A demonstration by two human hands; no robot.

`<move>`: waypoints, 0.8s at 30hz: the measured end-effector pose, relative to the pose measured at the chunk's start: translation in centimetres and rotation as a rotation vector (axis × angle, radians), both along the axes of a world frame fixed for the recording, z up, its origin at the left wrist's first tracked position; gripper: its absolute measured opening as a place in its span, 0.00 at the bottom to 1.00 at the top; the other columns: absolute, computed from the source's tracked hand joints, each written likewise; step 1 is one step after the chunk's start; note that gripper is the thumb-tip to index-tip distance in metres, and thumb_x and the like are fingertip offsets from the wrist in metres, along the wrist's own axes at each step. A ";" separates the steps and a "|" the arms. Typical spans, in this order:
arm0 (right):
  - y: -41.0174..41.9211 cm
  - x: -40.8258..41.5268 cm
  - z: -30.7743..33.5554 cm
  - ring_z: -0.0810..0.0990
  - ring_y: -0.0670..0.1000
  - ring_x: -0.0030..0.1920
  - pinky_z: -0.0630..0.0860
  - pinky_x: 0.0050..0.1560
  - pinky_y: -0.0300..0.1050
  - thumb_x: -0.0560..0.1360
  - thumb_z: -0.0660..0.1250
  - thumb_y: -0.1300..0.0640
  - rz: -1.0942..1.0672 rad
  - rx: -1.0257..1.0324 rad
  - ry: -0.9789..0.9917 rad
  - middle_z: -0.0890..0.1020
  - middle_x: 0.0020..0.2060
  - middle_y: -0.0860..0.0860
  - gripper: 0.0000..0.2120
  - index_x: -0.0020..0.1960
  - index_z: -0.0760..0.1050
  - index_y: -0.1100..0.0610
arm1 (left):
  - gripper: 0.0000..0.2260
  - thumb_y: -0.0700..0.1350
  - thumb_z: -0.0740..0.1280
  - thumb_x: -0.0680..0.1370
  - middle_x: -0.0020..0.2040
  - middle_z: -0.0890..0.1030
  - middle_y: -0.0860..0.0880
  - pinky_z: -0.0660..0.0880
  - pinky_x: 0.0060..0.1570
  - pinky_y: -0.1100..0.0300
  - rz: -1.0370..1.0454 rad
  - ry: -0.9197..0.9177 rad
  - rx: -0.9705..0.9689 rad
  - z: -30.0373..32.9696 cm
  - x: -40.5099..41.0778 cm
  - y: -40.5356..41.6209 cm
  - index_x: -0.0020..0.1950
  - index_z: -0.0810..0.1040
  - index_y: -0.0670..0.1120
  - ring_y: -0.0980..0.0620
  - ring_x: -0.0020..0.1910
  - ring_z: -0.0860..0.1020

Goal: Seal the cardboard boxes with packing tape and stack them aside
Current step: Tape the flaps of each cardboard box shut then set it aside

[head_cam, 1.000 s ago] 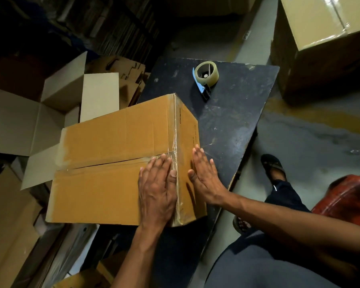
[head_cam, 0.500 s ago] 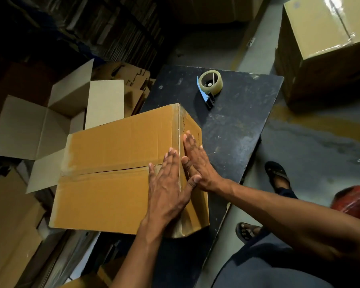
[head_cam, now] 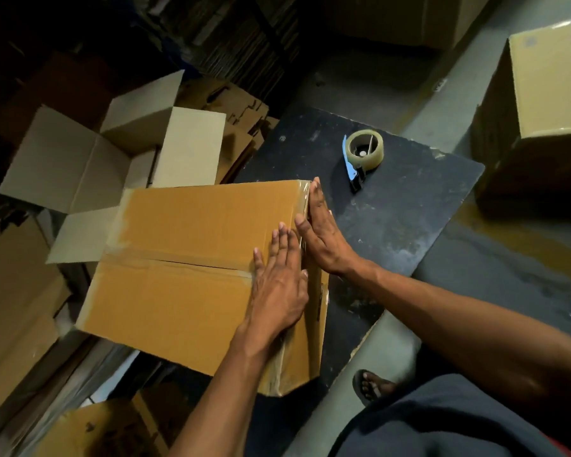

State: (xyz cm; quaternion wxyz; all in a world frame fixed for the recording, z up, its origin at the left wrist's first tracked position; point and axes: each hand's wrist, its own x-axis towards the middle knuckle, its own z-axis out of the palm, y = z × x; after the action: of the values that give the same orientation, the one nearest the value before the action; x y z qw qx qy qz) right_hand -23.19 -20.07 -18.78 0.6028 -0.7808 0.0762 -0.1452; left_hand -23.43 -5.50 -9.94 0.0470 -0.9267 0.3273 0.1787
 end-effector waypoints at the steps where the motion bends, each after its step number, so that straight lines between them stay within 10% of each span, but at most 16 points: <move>1: -0.4 -0.1 0.3 0.42 0.46 0.83 0.49 0.82 0.61 0.85 0.51 0.39 -0.010 -0.005 0.018 0.42 0.84 0.49 0.37 0.84 0.38 0.54 | 0.35 0.50 0.53 0.87 0.80 0.27 0.48 0.36 0.79 0.38 0.001 -0.006 0.021 0.1 -0.1 -0.1 0.78 0.27 0.49 0.52 0.79 0.27; 5: -4.0 1.9 4.2 0.66 0.53 0.72 0.66 0.70 0.56 0.82 0.55 0.35 -0.159 -0.195 0.106 0.69 0.73 0.53 0.31 0.80 0.60 0.48 | 0.34 0.58 0.53 0.85 0.81 0.30 0.53 0.32 0.78 0.37 0.101 0.041 -0.064 1.0 -0.3 -0.1 0.80 0.32 0.54 0.55 0.79 0.26; 8: -6.3 6.8 7.9 0.67 0.57 0.71 0.70 0.68 0.61 0.82 0.57 0.37 0.047 -0.433 0.200 0.73 0.70 0.52 0.24 0.74 0.70 0.47 | 0.38 0.73 0.50 0.79 0.82 0.36 0.59 0.27 0.75 0.47 0.408 0.021 -0.319 1.8 0.6 1.6 0.84 0.42 0.59 0.60 0.78 0.28; 16: -0.9 15.6 12.5 0.79 0.56 0.52 0.77 0.56 0.49 0.81 0.65 0.43 0.545 -0.651 0.435 0.80 0.57 0.53 0.20 0.67 0.73 0.55 | 0.41 0.65 0.69 0.78 0.84 0.45 0.41 0.52 0.78 0.34 1.507 -0.116 -0.439 2.6 2.2 13.1 0.83 0.53 0.54 0.37 0.83 0.44; 24: 4.6 7.5 16.2 0.84 0.57 0.54 0.80 0.49 0.51 0.83 0.61 0.40 0.588 -1.351 0.304 0.83 0.53 0.54 0.19 0.59 0.79 0.55 | 0.36 0.66 0.71 0.73 0.75 0.72 0.45 0.72 0.67 0.47 1.596 -0.109 -0.600 3.3 2.5 20.7 0.77 0.69 0.52 0.40 0.71 0.72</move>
State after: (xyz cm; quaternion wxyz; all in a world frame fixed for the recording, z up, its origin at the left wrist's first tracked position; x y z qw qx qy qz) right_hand -15.69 -15.50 -2.56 -0.0109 -0.9804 -0.1588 0.1159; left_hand -20.89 15.16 -6.66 -0.3245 -0.8603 -0.3926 0.0192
